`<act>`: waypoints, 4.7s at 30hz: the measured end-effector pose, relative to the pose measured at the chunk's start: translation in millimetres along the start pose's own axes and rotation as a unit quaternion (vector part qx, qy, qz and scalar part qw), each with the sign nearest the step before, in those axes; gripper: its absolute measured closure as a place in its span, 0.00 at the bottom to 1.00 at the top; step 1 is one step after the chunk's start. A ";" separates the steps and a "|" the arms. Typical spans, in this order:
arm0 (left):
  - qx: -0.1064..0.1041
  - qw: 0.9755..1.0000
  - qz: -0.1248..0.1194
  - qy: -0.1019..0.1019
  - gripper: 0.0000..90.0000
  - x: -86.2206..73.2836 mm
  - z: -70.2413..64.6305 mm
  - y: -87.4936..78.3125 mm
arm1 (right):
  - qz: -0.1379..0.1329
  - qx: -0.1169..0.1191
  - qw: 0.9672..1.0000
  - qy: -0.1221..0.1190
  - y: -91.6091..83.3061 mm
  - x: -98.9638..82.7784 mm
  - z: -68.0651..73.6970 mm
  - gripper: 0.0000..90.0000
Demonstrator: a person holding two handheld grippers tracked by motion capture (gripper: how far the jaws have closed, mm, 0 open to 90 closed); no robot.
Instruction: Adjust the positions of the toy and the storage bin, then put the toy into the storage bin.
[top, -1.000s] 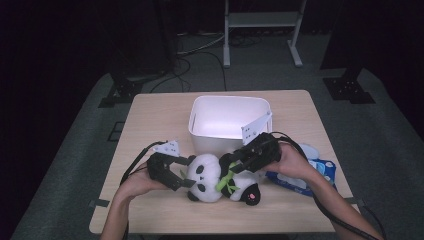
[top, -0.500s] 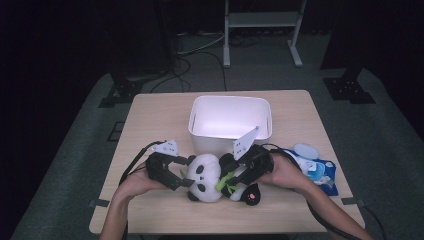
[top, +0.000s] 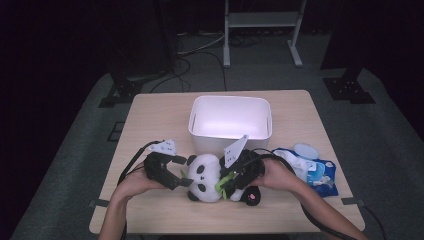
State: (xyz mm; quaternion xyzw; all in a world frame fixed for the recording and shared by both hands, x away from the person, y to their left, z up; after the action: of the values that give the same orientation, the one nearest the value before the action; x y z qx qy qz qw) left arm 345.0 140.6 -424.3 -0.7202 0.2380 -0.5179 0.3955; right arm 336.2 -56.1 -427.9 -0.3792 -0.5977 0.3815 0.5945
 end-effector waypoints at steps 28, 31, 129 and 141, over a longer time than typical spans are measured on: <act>0.017 0.999 -0.007 -0.027 0.15 -15.4 14.0 -7.7 | 0.001 0.037 0.999 0.036 0.6 2.1 -9.5 0.81; 0.018 0.999 -0.010 -0.028 0.15 -17.4 15.3 -10.3 | -0.001 0.040 0.998 0.037 -2.5 2.8 -9.8 0.81; 0.034 0.994 -0.064 -0.076 0.15 -50.1 40.7 -42.9 | -0.062 0.001 0.998 0.024 -193.5 74.5 -44.4 0.82; 0.031 0.994 -0.066 -0.081 0.15 -52.7 42.8 -42.5 | -0.067 -0.001 0.997 0.038 -201.7 74.4 -70.9 0.82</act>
State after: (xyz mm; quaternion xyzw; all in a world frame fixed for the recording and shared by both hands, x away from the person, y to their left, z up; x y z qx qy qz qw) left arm 363.7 218.4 -425.5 -0.7615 0.1412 -0.4898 0.4004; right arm 406.7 -73.2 -213.5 -0.3532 -0.5991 0.3252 0.6407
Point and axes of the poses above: each handheld gripper's, and its own axes: y roughly forward along the jaws, x roughly out of its top, z roughly to its left, the point moved 6 cm from there along y, roughly forward along the jaws, and after that the axes turned 13 degrees about z, right-handed, at the moved point
